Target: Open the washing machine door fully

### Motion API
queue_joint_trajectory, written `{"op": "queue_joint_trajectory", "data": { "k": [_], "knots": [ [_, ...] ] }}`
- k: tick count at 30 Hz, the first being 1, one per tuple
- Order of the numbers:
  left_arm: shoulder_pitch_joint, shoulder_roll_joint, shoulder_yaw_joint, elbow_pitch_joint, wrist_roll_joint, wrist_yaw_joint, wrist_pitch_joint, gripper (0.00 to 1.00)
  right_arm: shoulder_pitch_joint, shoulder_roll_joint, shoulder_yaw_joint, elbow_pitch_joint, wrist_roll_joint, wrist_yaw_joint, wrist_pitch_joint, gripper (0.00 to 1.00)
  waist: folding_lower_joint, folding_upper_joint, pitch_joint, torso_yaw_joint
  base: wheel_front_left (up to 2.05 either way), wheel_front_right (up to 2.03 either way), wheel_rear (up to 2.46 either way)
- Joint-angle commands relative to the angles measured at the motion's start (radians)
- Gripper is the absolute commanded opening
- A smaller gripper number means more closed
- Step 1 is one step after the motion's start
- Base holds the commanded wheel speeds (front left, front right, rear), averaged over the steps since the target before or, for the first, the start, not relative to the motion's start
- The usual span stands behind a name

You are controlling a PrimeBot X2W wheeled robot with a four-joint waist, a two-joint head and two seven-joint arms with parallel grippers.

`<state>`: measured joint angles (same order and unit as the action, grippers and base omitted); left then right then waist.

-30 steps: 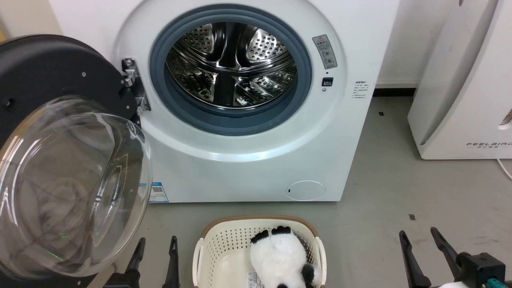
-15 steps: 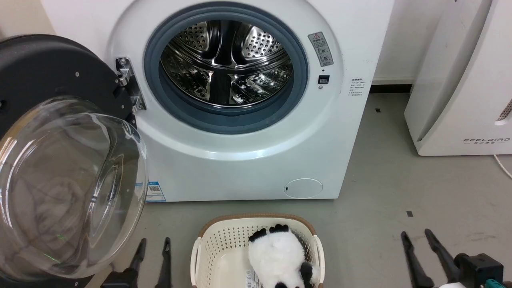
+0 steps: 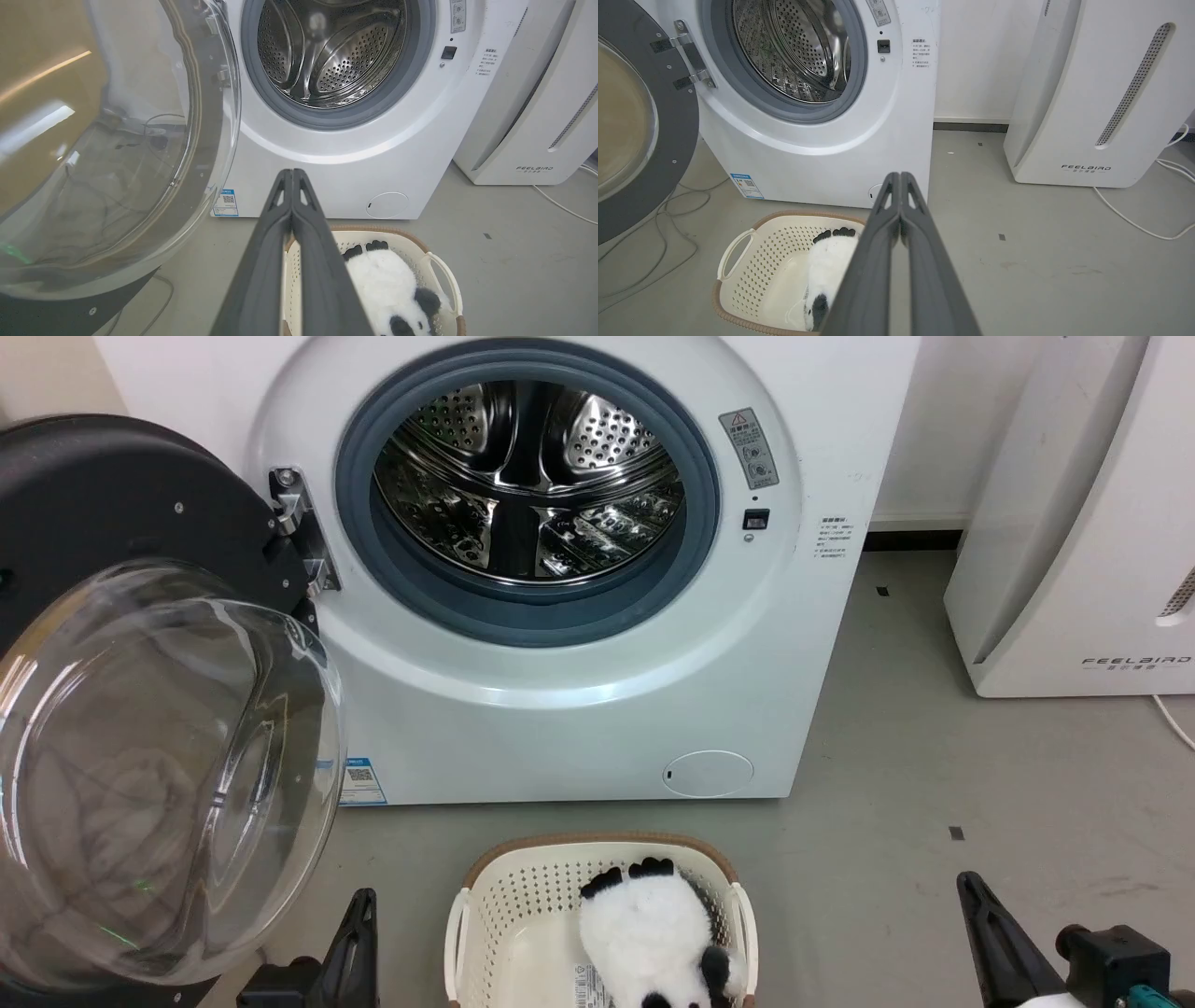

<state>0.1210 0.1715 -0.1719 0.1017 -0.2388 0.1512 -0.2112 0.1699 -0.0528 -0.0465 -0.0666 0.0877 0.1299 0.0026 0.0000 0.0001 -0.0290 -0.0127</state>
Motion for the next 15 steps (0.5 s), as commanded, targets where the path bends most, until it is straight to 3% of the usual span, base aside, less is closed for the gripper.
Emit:
{"op": "queue_joint_trajectory", "data": {
  "k": [1, 15],
  "knots": [
    [-0.014, -0.004, 0.008, -0.006, 0.010, -0.007, 0.007, 0.00, -0.016, 0.000, 0.003, 0.004, -0.005, 0.000, 0.000, 0.00, 0.0000, -0.0001, 0.000, 0.000, 0.00, 0.00, 0.00],
    [-0.027, -0.019, 0.029, -0.018, 0.039, -0.025, 0.032, 0.00, -0.035, 0.001, 0.009, 0.012, -0.016, 0.000, -0.001, 0.00, 0.0000, -0.0001, 0.004, 0.002, 0.00, 0.00, 0.00]
  ]
}}
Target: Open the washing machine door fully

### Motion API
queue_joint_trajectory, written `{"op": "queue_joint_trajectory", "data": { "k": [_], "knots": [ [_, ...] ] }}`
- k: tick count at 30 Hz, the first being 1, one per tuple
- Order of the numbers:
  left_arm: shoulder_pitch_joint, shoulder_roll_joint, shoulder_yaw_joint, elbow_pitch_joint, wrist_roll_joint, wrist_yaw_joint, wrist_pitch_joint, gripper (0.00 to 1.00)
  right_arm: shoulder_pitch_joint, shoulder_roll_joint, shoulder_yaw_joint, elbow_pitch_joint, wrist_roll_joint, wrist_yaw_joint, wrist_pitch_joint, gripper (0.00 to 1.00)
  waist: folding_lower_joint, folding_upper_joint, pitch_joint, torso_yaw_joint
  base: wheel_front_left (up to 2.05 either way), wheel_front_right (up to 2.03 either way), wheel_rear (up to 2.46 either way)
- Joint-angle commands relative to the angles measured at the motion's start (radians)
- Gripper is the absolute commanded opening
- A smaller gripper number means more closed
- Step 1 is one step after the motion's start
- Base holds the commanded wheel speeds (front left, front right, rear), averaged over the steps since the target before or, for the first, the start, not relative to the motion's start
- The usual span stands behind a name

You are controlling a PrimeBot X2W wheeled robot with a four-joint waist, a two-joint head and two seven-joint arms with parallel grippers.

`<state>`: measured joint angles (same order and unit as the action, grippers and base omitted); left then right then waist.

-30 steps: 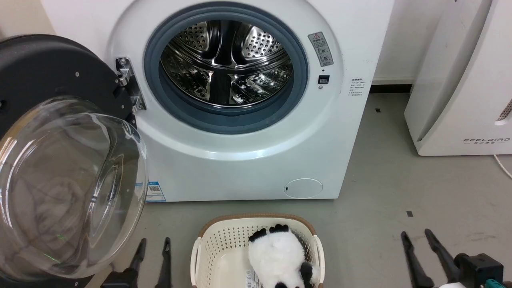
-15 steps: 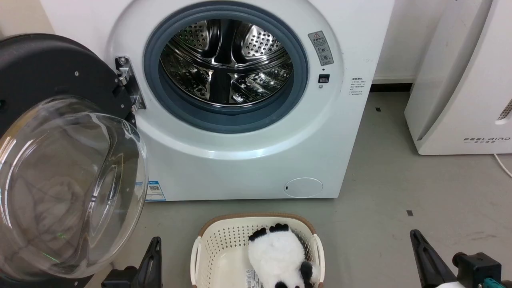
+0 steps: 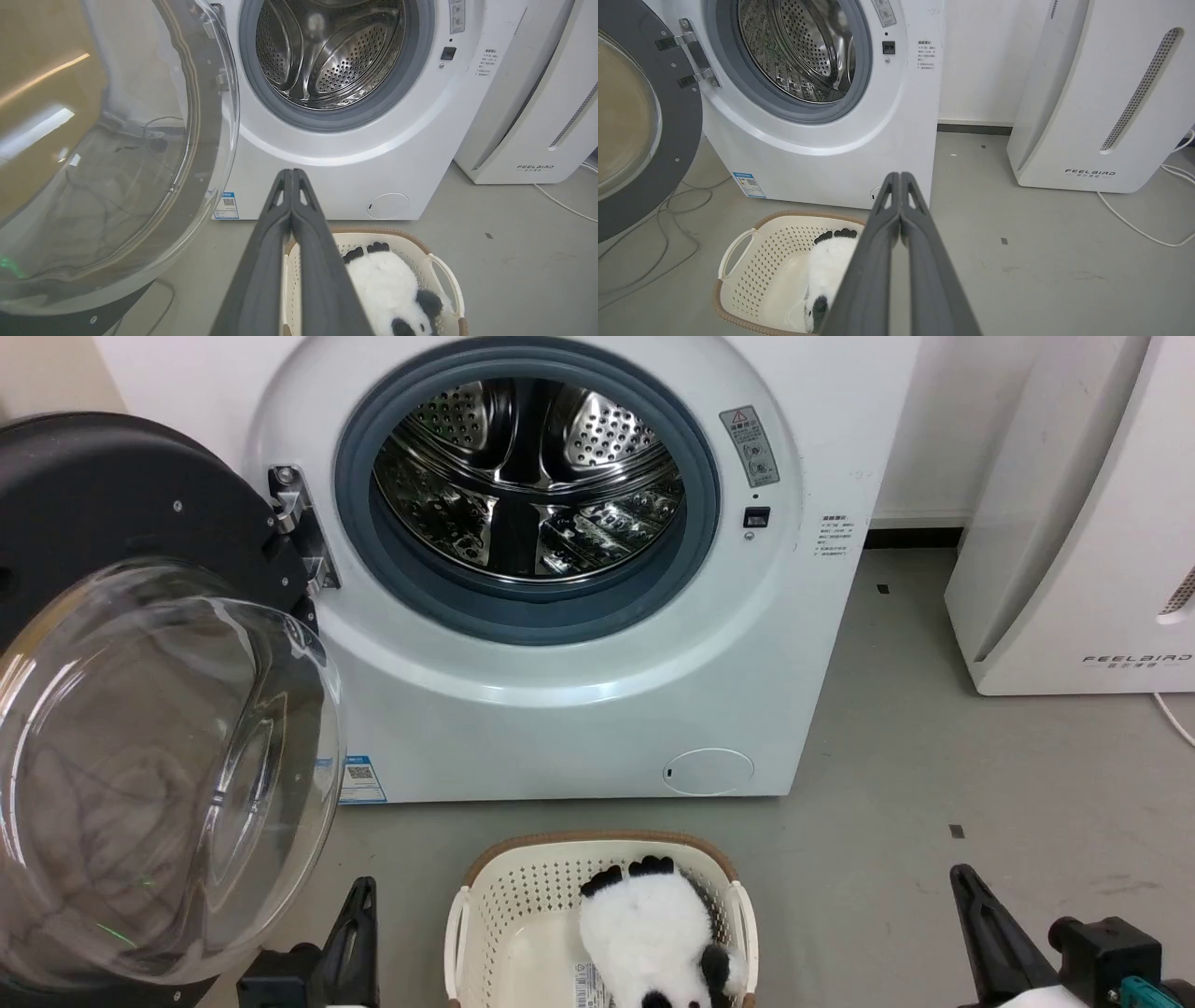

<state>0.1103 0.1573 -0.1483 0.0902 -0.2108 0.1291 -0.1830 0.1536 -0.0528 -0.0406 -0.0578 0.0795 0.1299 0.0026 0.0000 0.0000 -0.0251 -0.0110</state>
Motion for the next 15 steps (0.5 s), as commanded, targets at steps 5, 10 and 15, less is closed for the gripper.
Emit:
{"op": "queue_joint_trajectory", "data": {
  "k": [5, 10, 15],
  "knots": [
    [-0.022, -0.010, 0.013, -0.011, 0.022, -0.010, 0.014, 0.00, -0.026, 0.001, 0.005, 0.006, -0.011, 0.000, -0.001, 0.00, 0.0000, 0.0000, 0.001, 0.001, 0.00, 0.00, 0.00],
    [-0.026, -0.015, 0.020, -0.015, 0.032, -0.016, 0.023, 0.00, -0.033, 0.001, 0.007, 0.009, -0.015, 0.000, -0.001, 0.00, 0.0000, 0.0000, 0.003, 0.001, 0.00, 0.00, 0.00],
    [-0.031, -0.020, 0.027, -0.019, 0.042, -0.023, 0.032, 0.00, -0.040, 0.001, 0.009, 0.011, -0.019, 0.000, -0.001, 0.00, 0.0000, 0.0000, 0.004, 0.002, 0.00, 0.00, 0.00]
  ]
}}
